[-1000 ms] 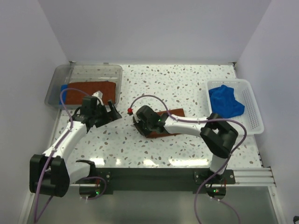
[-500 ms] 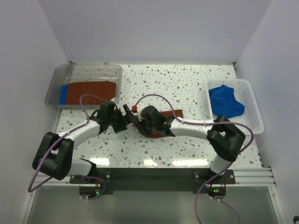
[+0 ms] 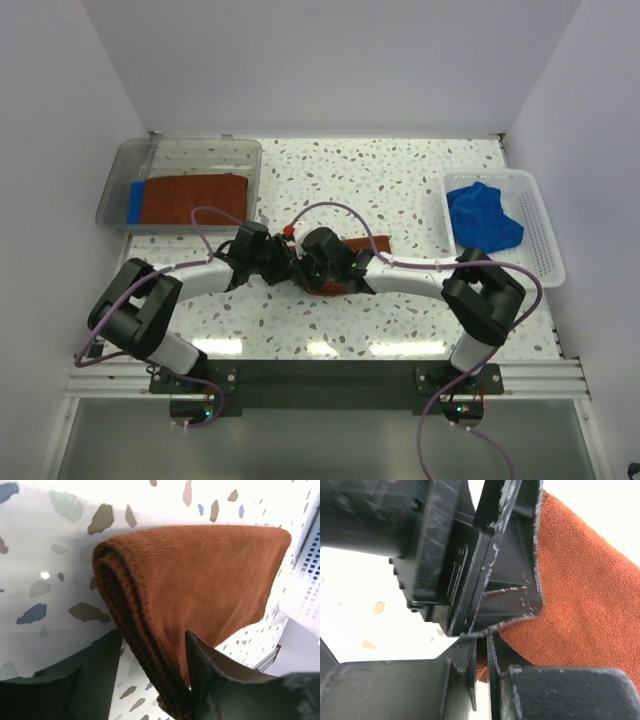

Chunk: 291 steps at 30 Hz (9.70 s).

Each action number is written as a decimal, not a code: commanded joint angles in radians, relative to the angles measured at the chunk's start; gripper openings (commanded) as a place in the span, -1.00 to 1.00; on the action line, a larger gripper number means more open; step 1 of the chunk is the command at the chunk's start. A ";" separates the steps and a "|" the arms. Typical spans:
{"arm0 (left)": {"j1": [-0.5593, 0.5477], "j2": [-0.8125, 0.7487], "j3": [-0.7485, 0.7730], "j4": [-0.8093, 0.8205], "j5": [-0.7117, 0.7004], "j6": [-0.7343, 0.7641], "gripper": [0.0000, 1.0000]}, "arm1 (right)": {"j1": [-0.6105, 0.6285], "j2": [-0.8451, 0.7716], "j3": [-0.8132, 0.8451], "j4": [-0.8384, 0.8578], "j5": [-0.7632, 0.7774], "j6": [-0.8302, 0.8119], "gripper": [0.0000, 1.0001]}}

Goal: Fold and stack the towels
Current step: Neatly place the folded towel into the bin, then grab crumpled towel, then move the towel to the center of the board, then flatten out the crumpled towel

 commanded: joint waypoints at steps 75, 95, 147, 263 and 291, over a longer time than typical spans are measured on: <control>0.693 0.573 1.316 -0.904 -0.830 0.867 0.86 | -0.199 -0.391 0.084 -0.637 0.504 -0.107 0.97; 0.494 -0.421 0.293 -0.429 -0.246 0.793 1.00 | -1.002 -0.175 0.202 -0.486 0.471 0.192 0.80; 0.299 -0.464 0.176 -0.401 0.037 0.738 1.00 | -0.052 -0.431 0.145 -0.725 0.308 -0.048 0.23; -0.092 0.539 0.789 -0.455 -0.229 0.530 -1.00 | -0.754 0.106 0.185 -0.237 0.026 0.200 -1.00; -0.316 -0.119 0.301 -0.575 -0.236 0.399 -0.04 | -0.724 -0.175 0.104 -0.593 0.037 0.025 -0.45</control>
